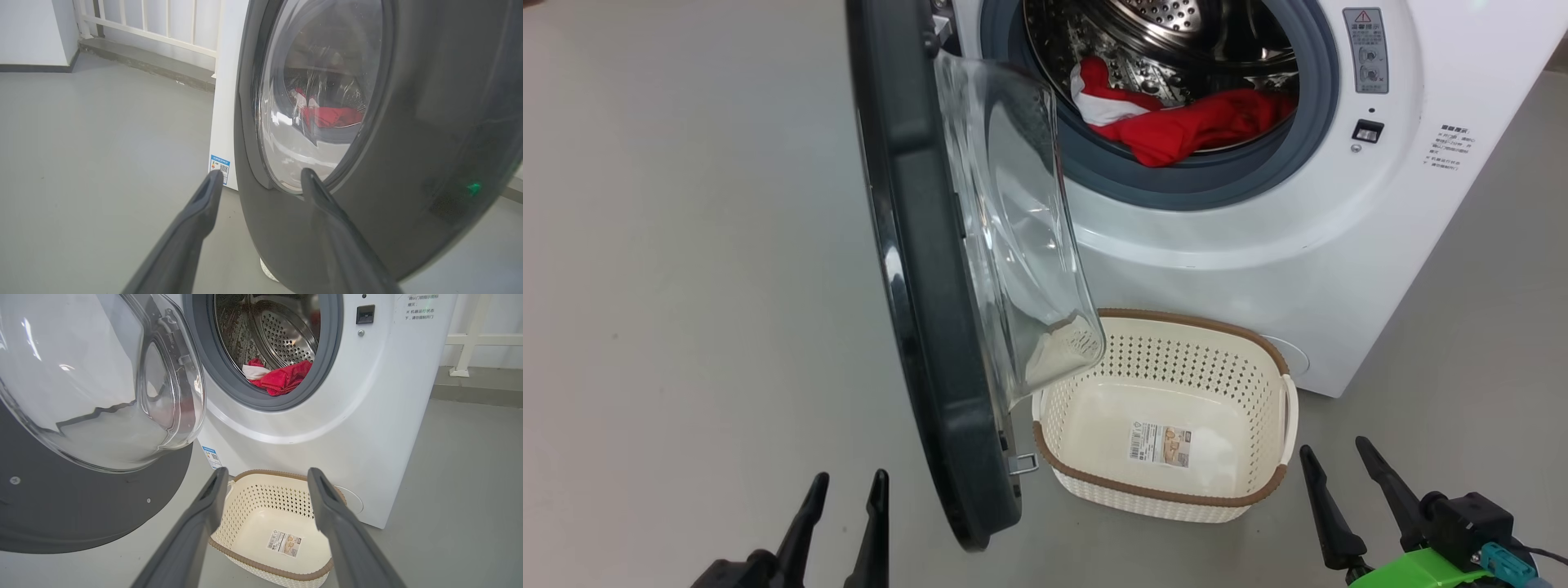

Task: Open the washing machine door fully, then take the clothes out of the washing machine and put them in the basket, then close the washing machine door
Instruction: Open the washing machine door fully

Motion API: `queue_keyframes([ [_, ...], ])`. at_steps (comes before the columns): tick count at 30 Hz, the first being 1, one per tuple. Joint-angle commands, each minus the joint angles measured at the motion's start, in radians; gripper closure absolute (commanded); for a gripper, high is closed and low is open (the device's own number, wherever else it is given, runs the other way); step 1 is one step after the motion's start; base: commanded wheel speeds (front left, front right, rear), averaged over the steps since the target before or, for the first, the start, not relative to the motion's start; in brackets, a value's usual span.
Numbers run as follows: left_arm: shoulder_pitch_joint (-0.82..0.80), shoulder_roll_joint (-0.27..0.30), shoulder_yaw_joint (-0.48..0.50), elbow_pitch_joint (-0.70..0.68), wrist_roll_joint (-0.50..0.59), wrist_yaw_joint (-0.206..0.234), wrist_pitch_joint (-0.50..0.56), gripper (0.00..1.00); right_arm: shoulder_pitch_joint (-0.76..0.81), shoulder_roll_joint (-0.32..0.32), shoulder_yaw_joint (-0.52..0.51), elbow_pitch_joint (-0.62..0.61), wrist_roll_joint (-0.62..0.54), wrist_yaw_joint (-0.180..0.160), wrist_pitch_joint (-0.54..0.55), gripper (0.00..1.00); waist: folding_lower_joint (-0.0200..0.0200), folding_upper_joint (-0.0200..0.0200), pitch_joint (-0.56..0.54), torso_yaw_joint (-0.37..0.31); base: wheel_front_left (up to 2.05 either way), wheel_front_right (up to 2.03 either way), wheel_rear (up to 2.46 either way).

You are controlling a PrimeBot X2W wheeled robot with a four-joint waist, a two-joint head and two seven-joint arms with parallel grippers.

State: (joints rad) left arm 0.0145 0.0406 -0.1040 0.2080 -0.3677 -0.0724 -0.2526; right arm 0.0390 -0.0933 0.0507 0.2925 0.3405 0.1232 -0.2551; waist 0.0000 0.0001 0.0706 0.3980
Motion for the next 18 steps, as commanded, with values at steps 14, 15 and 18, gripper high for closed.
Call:
queue_keyframes([
  [14,-0.074,0.010,0.101,-0.222,0.009,0.004,-0.009,1.00,0.002,-0.004,0.035,-0.036,-0.012,0.008,-0.007,0.00,0.0000,-0.0001,-0.011,-0.001,0.00,0.00,0.00],
  [15,-0.082,0.010,0.104,-0.260,0.009,0.006,-0.009,1.00,0.001,-0.004,0.035,-0.036,-0.012,0.008,-0.007,0.00,0.0000,-0.0001,-0.010,-0.002,0.00,0.00,0.00],
  [18,-0.102,0.010,0.089,-0.380,0.014,0.014,-0.009,1.00,0.001,-0.005,0.035,-0.036,-0.012,0.008,-0.007,0.00,0.0000,-0.0001,-0.009,-0.003,0.00,0.00,0.00],
])
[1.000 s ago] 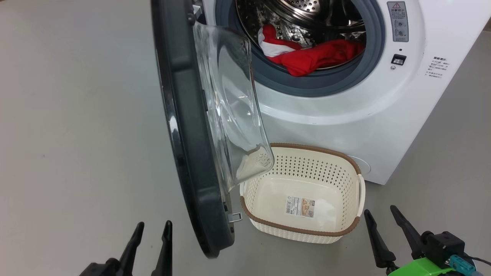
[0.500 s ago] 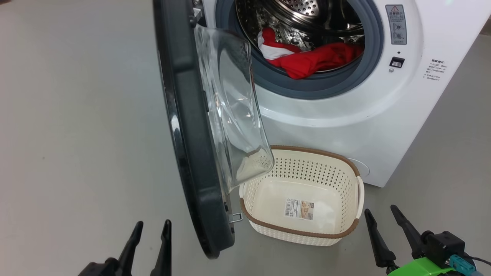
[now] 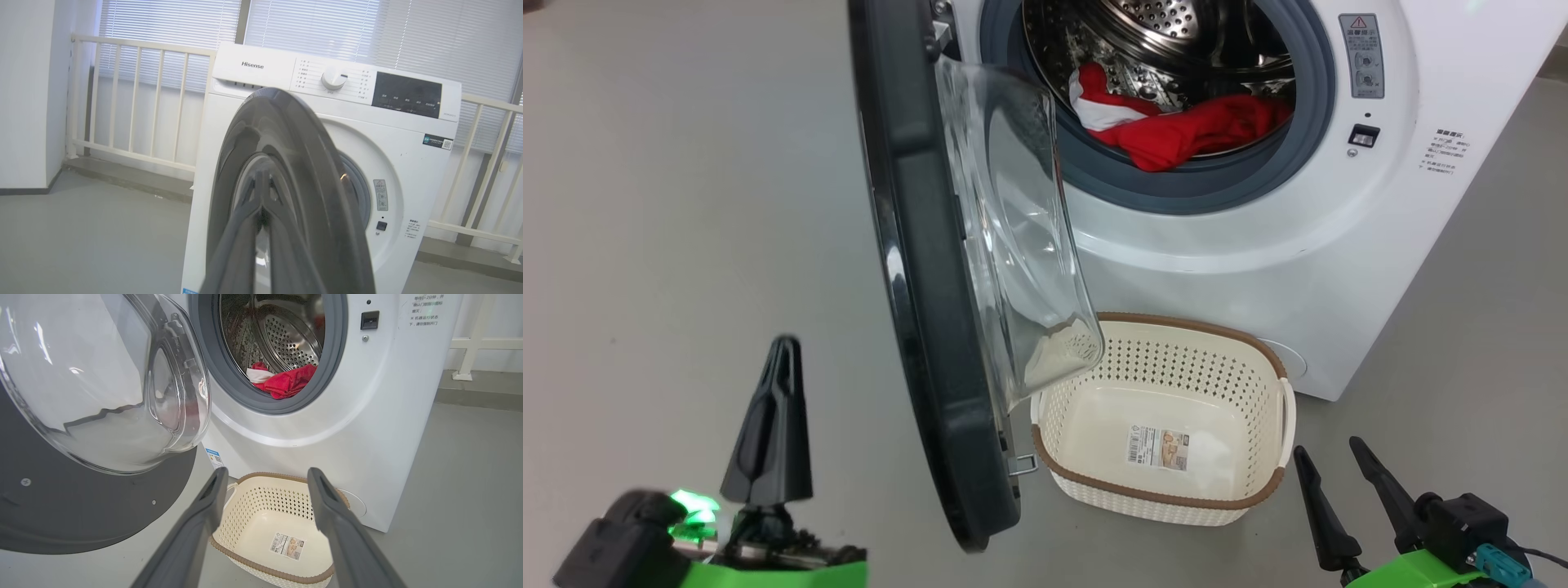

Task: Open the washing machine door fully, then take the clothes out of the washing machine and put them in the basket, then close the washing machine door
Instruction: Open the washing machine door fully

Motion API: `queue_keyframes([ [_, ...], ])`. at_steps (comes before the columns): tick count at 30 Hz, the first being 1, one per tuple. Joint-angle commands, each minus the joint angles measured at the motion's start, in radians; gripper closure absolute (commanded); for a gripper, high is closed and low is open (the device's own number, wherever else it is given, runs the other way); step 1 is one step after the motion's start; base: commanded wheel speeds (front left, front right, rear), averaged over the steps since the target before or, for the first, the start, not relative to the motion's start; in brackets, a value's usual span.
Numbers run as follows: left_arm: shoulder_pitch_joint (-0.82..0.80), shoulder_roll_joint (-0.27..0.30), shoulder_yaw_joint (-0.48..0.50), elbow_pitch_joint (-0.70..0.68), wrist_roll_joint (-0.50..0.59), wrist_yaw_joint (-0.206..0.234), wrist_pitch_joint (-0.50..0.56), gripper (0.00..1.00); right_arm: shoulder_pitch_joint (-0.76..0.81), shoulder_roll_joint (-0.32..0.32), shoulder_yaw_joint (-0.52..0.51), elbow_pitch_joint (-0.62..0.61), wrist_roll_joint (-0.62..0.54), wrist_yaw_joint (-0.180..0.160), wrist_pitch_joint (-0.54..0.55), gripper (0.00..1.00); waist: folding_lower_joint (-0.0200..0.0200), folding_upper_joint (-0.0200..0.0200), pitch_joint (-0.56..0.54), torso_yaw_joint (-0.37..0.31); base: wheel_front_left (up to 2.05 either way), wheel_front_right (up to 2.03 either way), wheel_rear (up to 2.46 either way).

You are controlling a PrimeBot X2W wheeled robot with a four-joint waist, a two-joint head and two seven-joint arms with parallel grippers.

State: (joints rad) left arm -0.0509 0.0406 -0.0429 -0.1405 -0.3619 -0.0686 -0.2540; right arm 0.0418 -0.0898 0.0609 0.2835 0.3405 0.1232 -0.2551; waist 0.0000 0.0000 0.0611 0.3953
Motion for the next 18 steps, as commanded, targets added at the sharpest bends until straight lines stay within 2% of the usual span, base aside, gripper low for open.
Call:
queue_keyframes([
  [1,-0.041,0.010,0.014,-0.070,0.010,0.010,-0.008,1.00,-0.002,-0.009,0.025,-0.028,-0.013,0.008,-0.007,0.00,0.0000,0.0000,0.000,-0.001,0.00,0.00,0.00],
  [4,-0.044,0.010,-0.056,-0.146,0.051,-0.004,-0.008,1.00,-0.002,-0.009,0.027,-0.030,-0.013,0.008,-0.007,0.00,0.0000,0.0000,0.001,-0.004,0.00,0.00,0.00],
  [8,-0.025,0.010,-0.198,-0.156,0.108,-0.029,-0.008,1.00,-0.004,-0.009,0.030,-0.029,-0.011,0.008,-0.007,0.00,0.0000,0.0000,0.002,-0.010,0.00,0.00,0.00],
  [12,-0.001,0.010,-0.305,-0.090,0.086,-0.038,-0.008,1.00,-0.013,-0.011,0.034,-0.029,-0.009,0.008,-0.007,0.00,0.0000,0.0000,0.008,-0.016,0.00,0.00,0.00],
  [18,0.006,0.010,-0.372,0.052,0.001,-0.035,-0.008,1.00,-0.019,-0.011,0.037,-0.029,-0.007,0.008,-0.007,0.00,0.0000,0.0000,0.011,-0.022,0.00,0.00,0.00],
])
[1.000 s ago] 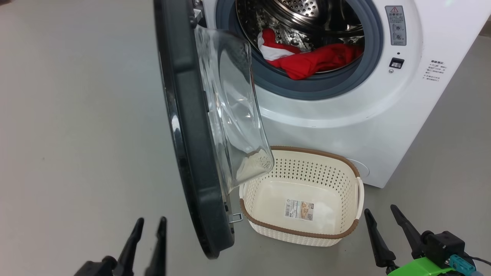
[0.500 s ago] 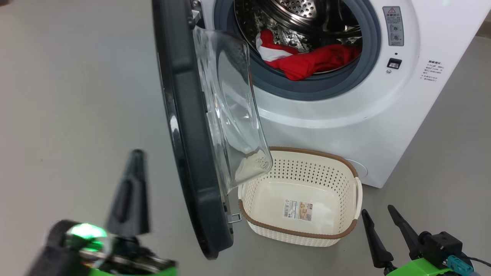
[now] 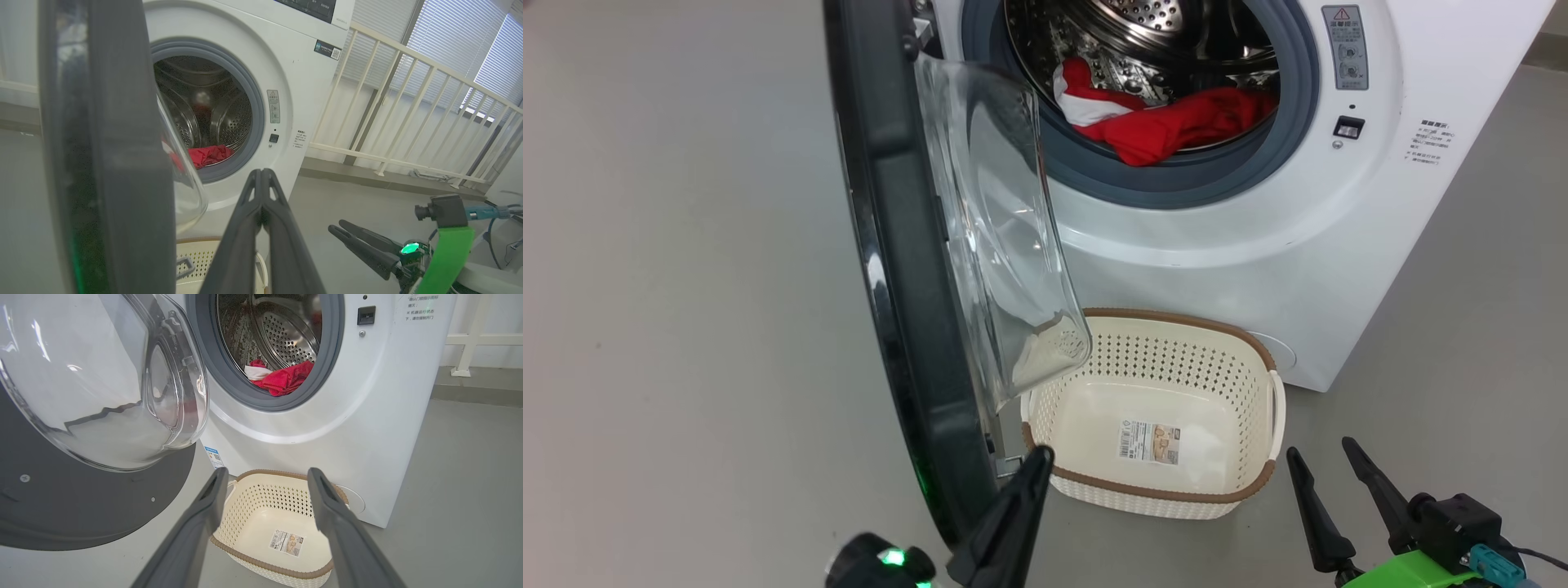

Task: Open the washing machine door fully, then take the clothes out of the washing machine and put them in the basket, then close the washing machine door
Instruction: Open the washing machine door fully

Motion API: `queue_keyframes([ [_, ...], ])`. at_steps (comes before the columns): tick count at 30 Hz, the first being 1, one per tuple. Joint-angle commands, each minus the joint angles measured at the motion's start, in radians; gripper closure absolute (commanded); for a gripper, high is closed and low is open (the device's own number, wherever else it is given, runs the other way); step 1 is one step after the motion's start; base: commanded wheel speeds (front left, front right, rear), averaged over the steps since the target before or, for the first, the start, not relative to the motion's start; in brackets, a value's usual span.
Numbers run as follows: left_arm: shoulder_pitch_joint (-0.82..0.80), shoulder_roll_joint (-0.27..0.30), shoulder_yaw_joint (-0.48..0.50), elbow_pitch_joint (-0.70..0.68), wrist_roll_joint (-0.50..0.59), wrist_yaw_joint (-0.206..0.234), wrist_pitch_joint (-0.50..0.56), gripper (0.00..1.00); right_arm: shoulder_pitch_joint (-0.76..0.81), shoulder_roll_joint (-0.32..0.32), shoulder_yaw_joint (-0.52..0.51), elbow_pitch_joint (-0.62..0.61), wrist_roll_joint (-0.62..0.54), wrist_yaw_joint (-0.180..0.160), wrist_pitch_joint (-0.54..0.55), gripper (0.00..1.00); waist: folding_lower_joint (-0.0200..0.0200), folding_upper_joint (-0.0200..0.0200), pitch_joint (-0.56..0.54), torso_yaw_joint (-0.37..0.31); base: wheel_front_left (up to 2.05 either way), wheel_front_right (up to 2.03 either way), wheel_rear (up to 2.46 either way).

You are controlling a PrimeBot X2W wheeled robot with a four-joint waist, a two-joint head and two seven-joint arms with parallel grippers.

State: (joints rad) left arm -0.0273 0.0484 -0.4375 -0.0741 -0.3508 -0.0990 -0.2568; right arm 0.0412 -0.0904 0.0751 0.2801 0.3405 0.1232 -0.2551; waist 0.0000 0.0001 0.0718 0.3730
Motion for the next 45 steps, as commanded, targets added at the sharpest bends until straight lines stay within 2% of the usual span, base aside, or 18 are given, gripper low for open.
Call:
queue_keyframes([
  [1,-0.022,0.002,0.016,0.010,-0.015,-0.005,-0.005,1.00,-0.020,-0.010,0.023,-0.025,-0.007,0.008,-0.007,0.00,0.0000,-0.0001,0.001,0.000,0.00,0.00,0.00],
  [9,-0.052,0.002,0.036,0.145,-0.085,0.022,-0.005,1.00,-0.025,-0.008,0.022,-0.028,-0.009,0.008,-0.007,0.00,0.0000,-0.0001,0.004,0.001,0.00,0.00,0.00],
  [25,-0.044,0.002,0.134,0.182,-0.084,0.058,-0.005,1.00,-0.027,-0.005,0.016,-0.034,-0.008,0.008,-0.007,0.00,0.0000,-0.0001,0.009,0.017,0.00,0.00,0.00],
  [34,-0.012,0.002,0.271,0.183,-0.046,0.061,-0.005,1.00,-0.028,-0.002,0.021,-0.036,-0.007,0.008,-0.007,0.00,0.0000,-0.0001,0.012,0.023,0.00,0.00,0.00],
  [45,-0.006,0.002,0.499,0.193,-0.017,0.045,-0.005,1.00,-0.027,-0.004,0.029,-0.044,-0.009,0.008,-0.007,0.00,0.0000,-0.0001,0.013,0.013,0.00,0.00,0.00],
])
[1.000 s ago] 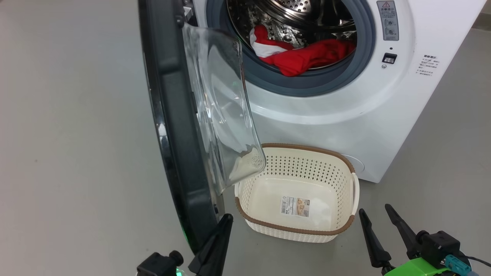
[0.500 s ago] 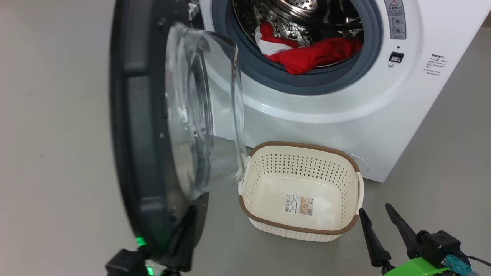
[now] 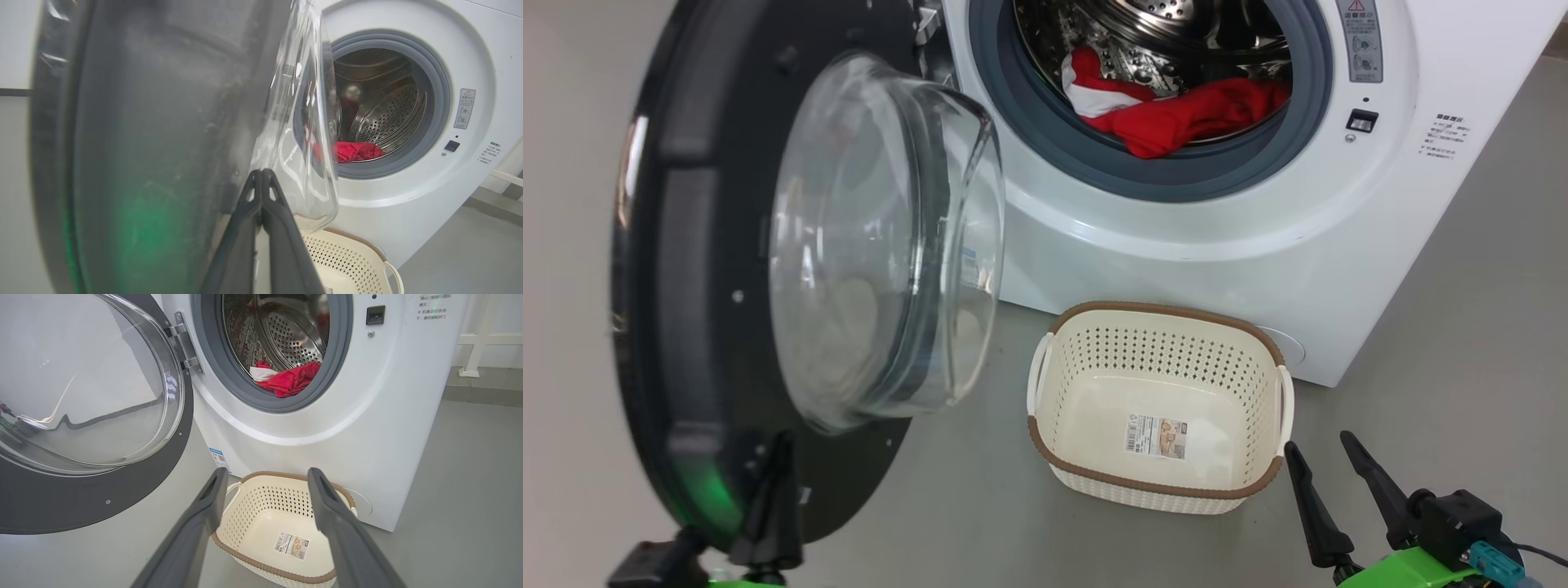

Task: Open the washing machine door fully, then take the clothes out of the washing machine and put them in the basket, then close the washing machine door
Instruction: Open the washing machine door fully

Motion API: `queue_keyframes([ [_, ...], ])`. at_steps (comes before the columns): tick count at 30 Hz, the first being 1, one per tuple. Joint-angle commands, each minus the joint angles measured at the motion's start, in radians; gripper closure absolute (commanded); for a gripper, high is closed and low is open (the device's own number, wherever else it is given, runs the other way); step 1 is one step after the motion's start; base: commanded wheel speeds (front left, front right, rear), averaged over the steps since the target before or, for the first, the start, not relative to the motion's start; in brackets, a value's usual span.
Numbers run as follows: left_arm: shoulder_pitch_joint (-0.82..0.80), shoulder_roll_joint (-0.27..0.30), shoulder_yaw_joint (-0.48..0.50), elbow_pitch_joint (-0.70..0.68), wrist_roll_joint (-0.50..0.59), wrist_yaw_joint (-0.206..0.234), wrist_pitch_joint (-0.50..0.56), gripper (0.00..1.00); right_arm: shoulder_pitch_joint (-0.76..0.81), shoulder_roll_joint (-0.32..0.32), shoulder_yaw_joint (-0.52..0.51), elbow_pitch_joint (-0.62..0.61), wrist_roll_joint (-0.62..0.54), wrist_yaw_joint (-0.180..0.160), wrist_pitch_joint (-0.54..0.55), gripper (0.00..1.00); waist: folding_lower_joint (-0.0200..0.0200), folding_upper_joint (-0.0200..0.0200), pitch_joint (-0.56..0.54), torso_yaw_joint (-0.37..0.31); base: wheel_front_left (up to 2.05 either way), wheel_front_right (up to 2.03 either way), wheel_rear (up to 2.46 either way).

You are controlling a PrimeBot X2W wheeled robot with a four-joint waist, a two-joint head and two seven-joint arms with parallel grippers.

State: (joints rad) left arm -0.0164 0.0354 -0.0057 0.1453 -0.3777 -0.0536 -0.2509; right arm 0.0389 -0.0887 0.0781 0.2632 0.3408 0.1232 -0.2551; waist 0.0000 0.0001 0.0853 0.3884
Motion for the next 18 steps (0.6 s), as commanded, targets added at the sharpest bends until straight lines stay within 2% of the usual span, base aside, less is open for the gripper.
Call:
queue_keyframes([
  [1,-0.017,0.015,0.086,-0.025,0.009,-0.001,-0.011,1.00,-0.025,-0.006,0.026,-0.027,-0.009,0.008,-0.007,0.00,0.0000,-0.0001,0.000,-0.004,0.00,0.00,0.00],
  [11,-0.058,0.017,0.253,0.017,0.022,-0.033,-0.011,1.00,-0.029,-0.008,0.033,-0.033,-0.009,0.008,-0.007,0.00,0.0000,-0.0001,0.012,-0.016,0.00,0.00,0.00],
  [18,-0.130,0.054,0.368,0.085,0.046,-0.056,-0.011,1.00,-0.047,-0.014,0.040,-0.035,-0.010,0.008,-0.007,0.00,0.0000,-0.0001,0.038,-0.038,0.00,0.00,0.00],
])
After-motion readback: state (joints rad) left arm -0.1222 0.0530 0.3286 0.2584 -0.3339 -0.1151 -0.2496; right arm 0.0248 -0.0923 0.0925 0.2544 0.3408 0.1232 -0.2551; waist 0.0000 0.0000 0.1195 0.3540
